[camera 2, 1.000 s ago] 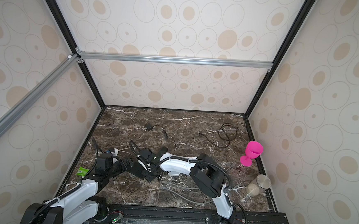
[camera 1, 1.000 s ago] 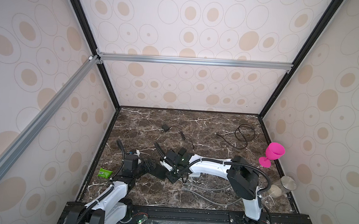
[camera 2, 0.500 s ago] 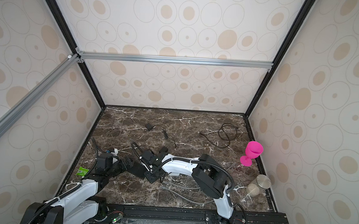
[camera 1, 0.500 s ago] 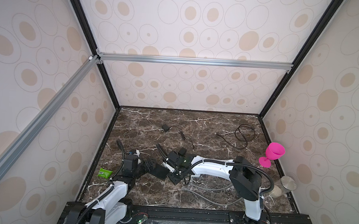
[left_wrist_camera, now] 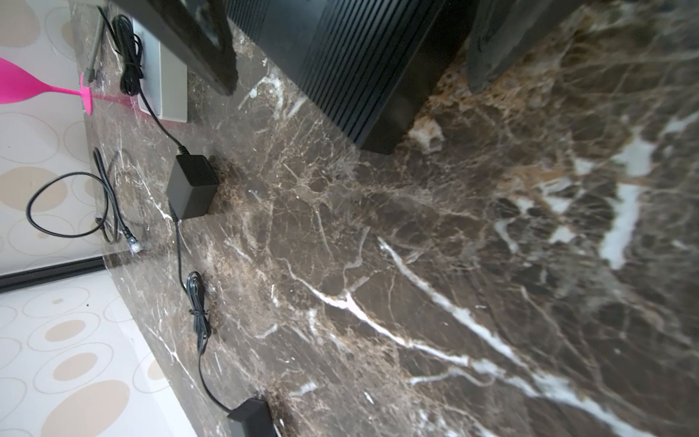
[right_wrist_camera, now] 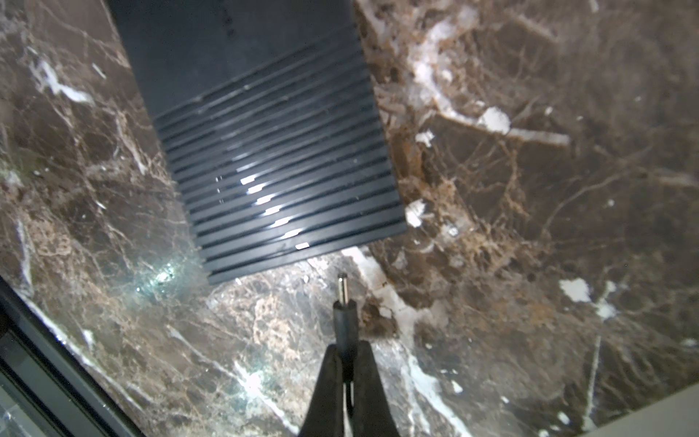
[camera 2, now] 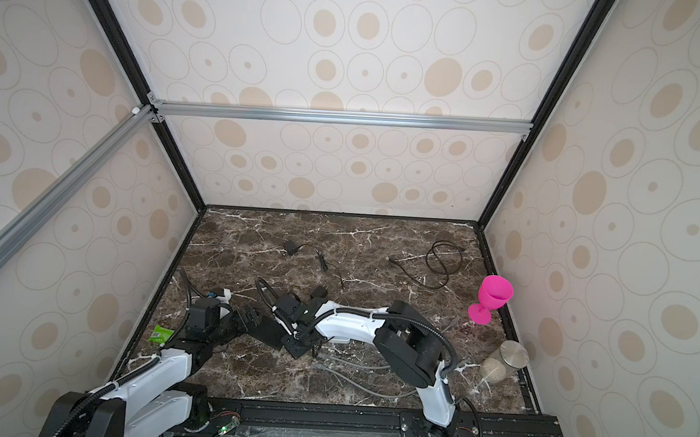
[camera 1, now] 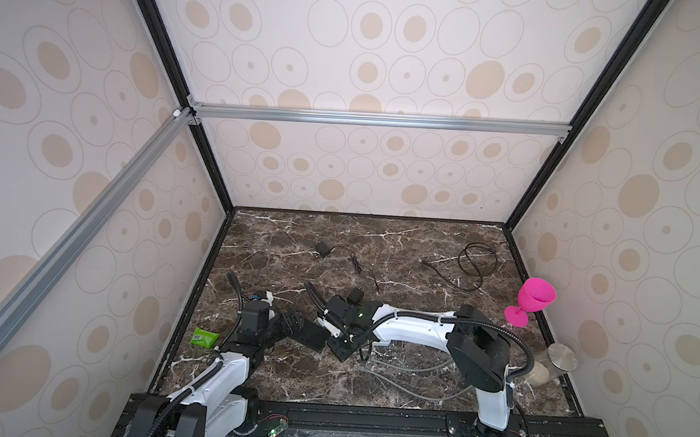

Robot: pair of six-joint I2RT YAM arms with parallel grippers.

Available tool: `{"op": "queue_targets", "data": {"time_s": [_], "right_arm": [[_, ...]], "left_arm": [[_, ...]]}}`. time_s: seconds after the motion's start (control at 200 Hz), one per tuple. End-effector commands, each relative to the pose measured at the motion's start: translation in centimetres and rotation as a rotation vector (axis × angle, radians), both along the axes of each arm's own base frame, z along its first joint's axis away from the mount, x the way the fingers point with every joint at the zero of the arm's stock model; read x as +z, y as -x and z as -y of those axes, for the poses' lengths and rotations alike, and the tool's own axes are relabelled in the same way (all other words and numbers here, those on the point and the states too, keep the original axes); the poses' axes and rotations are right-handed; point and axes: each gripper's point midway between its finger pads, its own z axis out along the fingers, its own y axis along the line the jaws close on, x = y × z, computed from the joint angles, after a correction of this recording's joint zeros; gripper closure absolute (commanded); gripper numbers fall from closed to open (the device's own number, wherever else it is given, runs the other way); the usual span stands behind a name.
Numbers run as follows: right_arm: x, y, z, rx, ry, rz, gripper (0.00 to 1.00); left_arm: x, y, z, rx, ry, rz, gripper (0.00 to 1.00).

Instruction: Insert the plug into the switch port

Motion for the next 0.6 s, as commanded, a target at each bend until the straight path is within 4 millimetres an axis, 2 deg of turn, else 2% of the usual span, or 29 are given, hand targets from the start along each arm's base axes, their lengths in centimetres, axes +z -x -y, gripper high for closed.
{"op": "queue_targets", "data": {"time_s": [0.0,0.325,0.595], "right_arm": [[-0.23,0.28,-0.3,0.009,0.012,-0.012,1.0],[-0.89,0.62,-0.83,0.026,0.03,-0.047,1.0],[-0.96,0.7,-0.95,0.032,0.027,-0.051,1.0]], "left_arm": [[-0.19,0.25,0.21,-0.022,0.005,-0.009,0.06],[-0.95,0.35,0.56,-0.036,0.02,-0.039,0.07],[-0.84,0.37,0.55,-0.035,0.019,-0.034,0.07]]}}
